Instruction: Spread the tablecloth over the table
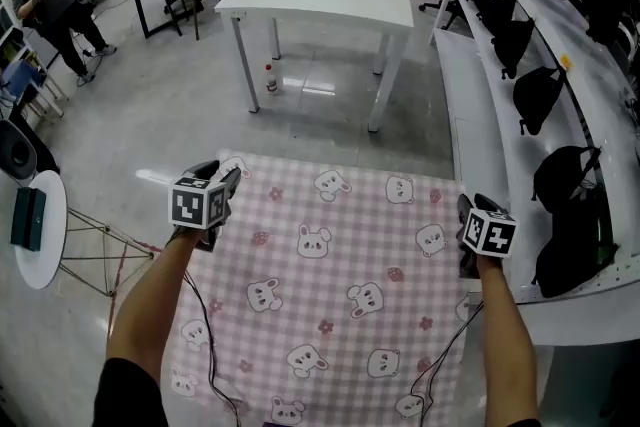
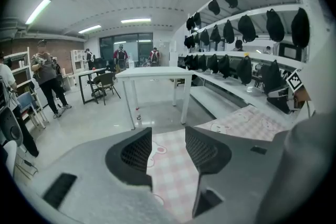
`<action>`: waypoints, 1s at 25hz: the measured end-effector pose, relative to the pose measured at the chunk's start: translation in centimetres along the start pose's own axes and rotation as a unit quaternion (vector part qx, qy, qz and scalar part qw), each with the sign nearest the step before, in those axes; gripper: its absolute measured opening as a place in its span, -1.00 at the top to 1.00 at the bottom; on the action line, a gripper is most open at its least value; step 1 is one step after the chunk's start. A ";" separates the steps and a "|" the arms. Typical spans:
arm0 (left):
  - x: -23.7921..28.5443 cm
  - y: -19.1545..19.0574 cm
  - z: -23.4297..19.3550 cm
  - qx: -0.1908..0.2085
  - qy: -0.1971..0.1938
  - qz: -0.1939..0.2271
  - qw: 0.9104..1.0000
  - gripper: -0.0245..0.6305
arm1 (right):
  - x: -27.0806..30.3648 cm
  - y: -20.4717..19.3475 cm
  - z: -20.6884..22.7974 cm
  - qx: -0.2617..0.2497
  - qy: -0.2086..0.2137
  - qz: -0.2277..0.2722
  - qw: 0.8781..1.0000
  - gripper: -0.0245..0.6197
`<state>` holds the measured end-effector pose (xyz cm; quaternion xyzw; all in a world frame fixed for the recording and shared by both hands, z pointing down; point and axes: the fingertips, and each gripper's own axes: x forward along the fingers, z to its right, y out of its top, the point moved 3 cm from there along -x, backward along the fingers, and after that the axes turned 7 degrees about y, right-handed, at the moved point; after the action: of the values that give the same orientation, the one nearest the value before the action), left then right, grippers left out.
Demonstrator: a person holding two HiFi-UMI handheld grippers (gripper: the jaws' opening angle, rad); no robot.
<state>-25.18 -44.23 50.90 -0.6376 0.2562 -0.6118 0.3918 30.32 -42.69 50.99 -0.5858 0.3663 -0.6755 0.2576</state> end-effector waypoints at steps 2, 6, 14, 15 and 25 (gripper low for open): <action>-2.2 1.0 1.3 -0.003 -0.005 0.019 1.000 0.29 | -1.8 0.8 -1.6 0.003 0.017 0.015 1.000 0.44; -7.9 3.1 4.5 -0.011 -0.015 0.056 0.998 0.29 | -6.6 2.1 -4.5 0.002 0.050 0.045 0.998 0.47; -18.4 5.8 11.9 0.013 -0.029 0.123 0.992 0.29 | -16.5 2.9 -9.4 -0.044 0.101 0.096 0.989 0.53; -19.6 6.0 12.7 0.014 -0.031 0.131 0.991 0.29 | -17.7 3.0 -9.9 -0.047 0.105 0.102 0.988 0.54; -32.1 6.0 18.4 0.014 -0.059 0.186 0.981 0.38 | -29.3 2.2 -16.4 -0.057 0.128 0.151 0.979 0.77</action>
<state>-10.08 -18.25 28.47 -0.6081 0.3378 -0.4934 0.5222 19.33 -18.12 30.81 -0.4463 0.5180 -0.6762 0.2743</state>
